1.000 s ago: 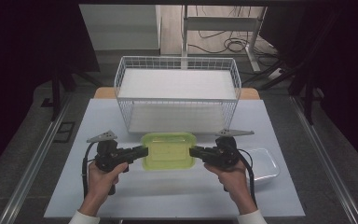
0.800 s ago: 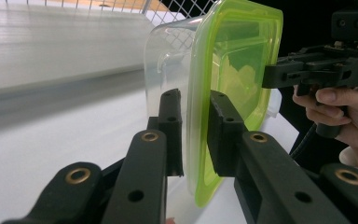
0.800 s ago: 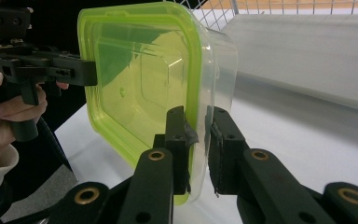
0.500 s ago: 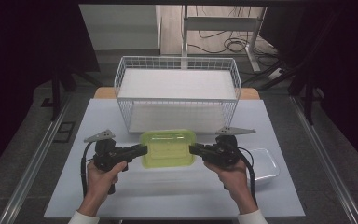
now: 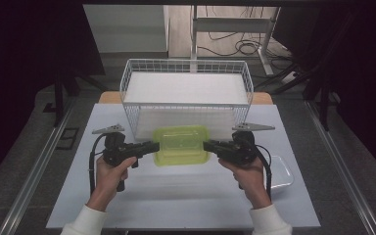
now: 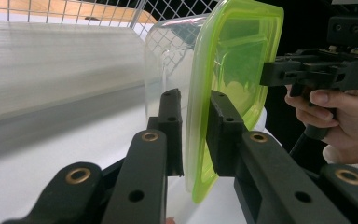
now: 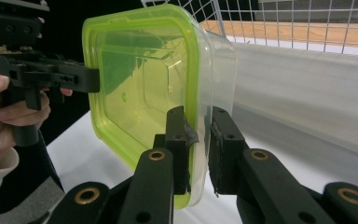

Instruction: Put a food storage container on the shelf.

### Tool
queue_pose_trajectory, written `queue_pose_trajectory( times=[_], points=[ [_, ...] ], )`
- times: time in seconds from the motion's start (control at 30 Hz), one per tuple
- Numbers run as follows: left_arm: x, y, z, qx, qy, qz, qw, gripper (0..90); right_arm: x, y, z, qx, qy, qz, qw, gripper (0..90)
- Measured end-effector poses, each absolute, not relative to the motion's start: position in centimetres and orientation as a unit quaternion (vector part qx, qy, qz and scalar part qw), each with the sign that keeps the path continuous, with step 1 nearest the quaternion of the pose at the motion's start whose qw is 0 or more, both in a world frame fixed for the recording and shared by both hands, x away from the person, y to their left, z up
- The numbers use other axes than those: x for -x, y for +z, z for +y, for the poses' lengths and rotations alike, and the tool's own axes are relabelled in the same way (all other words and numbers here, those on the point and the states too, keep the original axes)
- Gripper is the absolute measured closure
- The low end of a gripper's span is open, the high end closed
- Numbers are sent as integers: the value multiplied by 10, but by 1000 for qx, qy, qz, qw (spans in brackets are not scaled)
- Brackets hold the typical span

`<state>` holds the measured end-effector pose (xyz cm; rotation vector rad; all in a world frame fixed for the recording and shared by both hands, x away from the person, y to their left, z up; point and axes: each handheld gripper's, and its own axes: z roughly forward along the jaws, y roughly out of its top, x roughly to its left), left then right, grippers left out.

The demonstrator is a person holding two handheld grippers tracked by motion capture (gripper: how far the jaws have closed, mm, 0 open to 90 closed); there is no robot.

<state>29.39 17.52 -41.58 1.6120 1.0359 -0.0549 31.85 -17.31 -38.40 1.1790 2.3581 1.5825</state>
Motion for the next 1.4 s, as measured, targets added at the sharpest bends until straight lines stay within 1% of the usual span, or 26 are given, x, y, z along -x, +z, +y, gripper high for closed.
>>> queue_pose_trajectory(
  times=[0.33, 0.63, 0.8, 1.07, 1.27, 1.4],
  points=[
    [-310, -391, 178, -693, -19, 434, 575, 777, -325, -364, -170, -385, 519, 762, 44, 790],
    [-330, -366, 178, -699, -12, 428, 573, 777, -341, -344, -169, -390, 530, 751, 53, 791],
    [-349, -355, 175, -702, -13, 429, 569, 779, -355, -337, -172, -399, 536, 742, 52, 791],
    [-362, -342, 172, -704, -8, 424, 569, 779, -369, -329, -176, -399, 545, 735, 50, 790],
    [-373, -330, 171, -705, -8, 417, 574, 783, -372, -310, -178, -394, 545, 738, 60, 787],
    [-378, -327, 171, -704, -6, 419, 573, 786, -376, -305, -177, -396, 542, 739, 62, 787]
  ],
)
